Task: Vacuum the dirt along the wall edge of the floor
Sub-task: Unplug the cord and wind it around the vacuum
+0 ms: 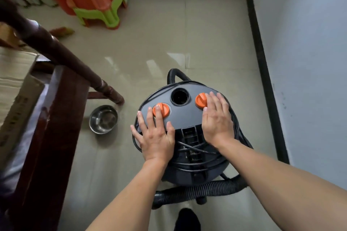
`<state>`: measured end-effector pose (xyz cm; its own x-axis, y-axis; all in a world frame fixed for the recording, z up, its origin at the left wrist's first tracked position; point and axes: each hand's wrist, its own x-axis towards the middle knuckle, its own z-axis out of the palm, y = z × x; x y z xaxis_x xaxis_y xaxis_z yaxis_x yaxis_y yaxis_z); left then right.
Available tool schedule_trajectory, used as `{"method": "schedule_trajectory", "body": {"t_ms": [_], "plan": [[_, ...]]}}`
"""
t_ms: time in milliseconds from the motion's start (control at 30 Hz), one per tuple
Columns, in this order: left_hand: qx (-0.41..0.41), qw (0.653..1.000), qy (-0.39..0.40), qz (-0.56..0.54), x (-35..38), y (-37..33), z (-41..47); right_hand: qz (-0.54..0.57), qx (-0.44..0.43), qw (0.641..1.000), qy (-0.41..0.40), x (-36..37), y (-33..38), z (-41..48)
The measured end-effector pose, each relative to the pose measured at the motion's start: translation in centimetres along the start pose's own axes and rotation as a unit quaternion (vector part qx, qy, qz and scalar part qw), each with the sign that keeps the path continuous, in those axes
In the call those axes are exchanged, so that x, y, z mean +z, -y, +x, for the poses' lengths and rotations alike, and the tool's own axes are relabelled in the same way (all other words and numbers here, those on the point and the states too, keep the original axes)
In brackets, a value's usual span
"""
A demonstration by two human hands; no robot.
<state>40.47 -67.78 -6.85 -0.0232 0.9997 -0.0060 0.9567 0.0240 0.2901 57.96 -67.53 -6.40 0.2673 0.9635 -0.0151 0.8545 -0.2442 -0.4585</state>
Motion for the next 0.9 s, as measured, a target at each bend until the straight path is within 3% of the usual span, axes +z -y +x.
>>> {"method": "schedule_trajectory", "body": {"t_ms": [533,900], "plan": [[-0.037,0.999,-0.017,-0.007,2.5,-7.7,26.2,-0.013,-0.02,0.999,0.025,-0.4,0.7,28.8],[-0.151,0.988,-0.042,0.006,2.1,-8.0,40.3,-0.047,-0.115,0.986,0.107,1.9,5.9,46.0]]}}
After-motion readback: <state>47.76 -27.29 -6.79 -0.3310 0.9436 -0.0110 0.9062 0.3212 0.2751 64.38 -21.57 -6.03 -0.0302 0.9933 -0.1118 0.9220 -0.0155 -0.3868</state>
